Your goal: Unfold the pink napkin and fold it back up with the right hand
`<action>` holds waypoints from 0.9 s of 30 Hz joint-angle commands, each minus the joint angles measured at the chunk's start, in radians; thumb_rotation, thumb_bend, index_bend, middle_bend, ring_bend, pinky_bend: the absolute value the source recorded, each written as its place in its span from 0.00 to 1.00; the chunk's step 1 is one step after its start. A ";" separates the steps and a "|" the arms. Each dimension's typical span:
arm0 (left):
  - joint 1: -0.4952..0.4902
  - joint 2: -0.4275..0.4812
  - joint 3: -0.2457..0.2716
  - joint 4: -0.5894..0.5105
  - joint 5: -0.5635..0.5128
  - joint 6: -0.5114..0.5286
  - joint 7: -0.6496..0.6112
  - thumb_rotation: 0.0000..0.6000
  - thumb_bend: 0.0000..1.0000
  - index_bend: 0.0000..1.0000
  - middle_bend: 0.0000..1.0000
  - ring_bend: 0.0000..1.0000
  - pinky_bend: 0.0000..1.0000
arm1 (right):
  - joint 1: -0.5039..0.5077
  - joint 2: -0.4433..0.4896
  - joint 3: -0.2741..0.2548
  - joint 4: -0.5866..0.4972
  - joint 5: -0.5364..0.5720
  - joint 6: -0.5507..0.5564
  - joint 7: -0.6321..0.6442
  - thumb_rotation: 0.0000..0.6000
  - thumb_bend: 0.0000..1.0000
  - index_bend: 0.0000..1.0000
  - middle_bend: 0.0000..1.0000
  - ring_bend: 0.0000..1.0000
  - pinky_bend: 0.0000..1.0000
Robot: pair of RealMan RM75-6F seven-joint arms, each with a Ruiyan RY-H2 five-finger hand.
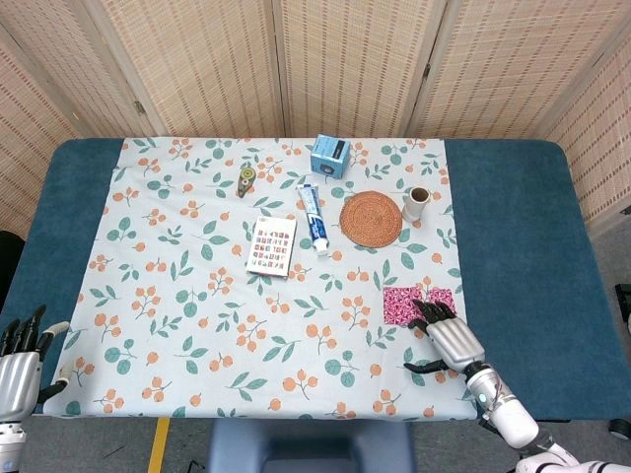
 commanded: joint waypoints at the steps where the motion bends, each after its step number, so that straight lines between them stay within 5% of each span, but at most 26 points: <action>1: -0.001 -0.001 0.000 0.002 0.001 0.000 -0.002 1.00 0.43 0.27 0.04 0.12 0.00 | 0.004 -0.003 0.006 0.004 0.006 -0.003 -0.005 0.46 0.22 0.26 0.02 0.00 0.00; 27: 0.004 -0.004 -0.003 0.011 -0.011 -0.008 -0.003 1.00 0.43 0.27 0.04 0.12 0.00 | 0.068 -0.022 0.068 0.041 0.087 -0.051 -0.039 0.45 0.22 0.26 0.02 0.00 0.00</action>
